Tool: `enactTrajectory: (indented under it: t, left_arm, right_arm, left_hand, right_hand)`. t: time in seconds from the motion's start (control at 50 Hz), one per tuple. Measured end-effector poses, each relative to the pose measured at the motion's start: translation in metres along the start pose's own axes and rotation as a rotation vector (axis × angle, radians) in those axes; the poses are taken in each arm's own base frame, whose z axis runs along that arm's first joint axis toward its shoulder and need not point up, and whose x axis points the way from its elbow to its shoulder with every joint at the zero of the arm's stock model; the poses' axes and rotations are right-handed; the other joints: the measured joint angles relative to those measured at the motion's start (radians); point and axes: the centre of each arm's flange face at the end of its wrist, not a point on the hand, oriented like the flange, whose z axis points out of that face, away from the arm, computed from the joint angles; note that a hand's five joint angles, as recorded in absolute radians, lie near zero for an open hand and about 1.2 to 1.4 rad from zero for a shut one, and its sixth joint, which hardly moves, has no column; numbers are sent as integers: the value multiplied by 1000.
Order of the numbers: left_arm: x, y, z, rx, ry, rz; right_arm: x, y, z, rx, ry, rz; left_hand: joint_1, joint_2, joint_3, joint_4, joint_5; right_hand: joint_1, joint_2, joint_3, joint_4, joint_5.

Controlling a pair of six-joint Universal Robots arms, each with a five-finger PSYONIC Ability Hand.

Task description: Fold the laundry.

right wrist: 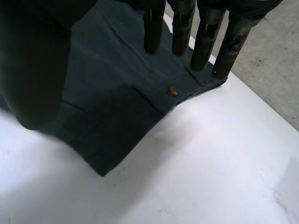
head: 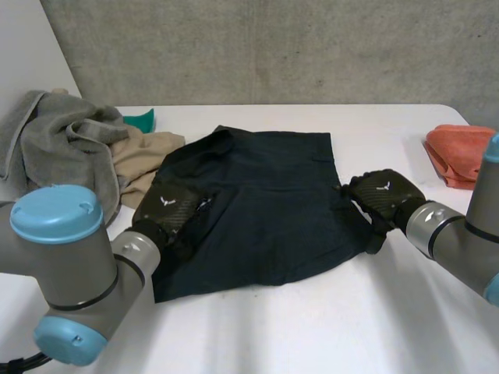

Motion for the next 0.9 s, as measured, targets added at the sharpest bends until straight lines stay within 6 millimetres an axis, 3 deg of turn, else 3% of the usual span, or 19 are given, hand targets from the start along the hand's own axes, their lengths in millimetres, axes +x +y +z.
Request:
enactTrajectory:
  t: [0.12,0.24,0.34,0.46,0.48,0.52,0.82,0.9]
  left_arm:
    - [7,0,-21,-21,22,26]
    - [29,-2,-59,-42,95,47]
    - [38,8,-75,-99,124,59]
    - [38,17,-75,-149,113,61]
    - [36,23,-73,-175,93,63]
    - [35,25,-72,-185,76,63]
    - [21,35,-49,-168,-20,65]
    - [20,39,-43,-166,-28,63]
  right_arm:
    - [-1,16,9,3,-15,-53]
    - [-3,26,19,-1,-20,-98]
    - [-6,34,28,2,-25,-118]
    - [-8,38,34,5,-27,-121]
    - [-8,39,37,10,-25,-122]
    - [-7,38,38,15,-24,-123]
    - [-5,38,30,-8,-14,-97]
    - [-5,36,24,-16,-14,-93]
  left_hand:
    - [124,133,136,135,132]
    - [334,329,333,332,326]
    - [304,310,317,311,306]
    - [146,167,172,164,156]
    - [111,118,122,109,103]
    - [91,99,103,87,81]
    - [67,81,81,73,72]
    - [253,246,241,240,237]
  right_hand:
    - [77,80,90,88,82]
    - [151,176,173,175,158]
    - [184,221,213,213,195]
    - [305,365,351,350,327]
    - [616,811,787,790,737]
    - [637,863,853,856,801]
    - [638,866,877,878,838]
    - [638,866,877,878,845]
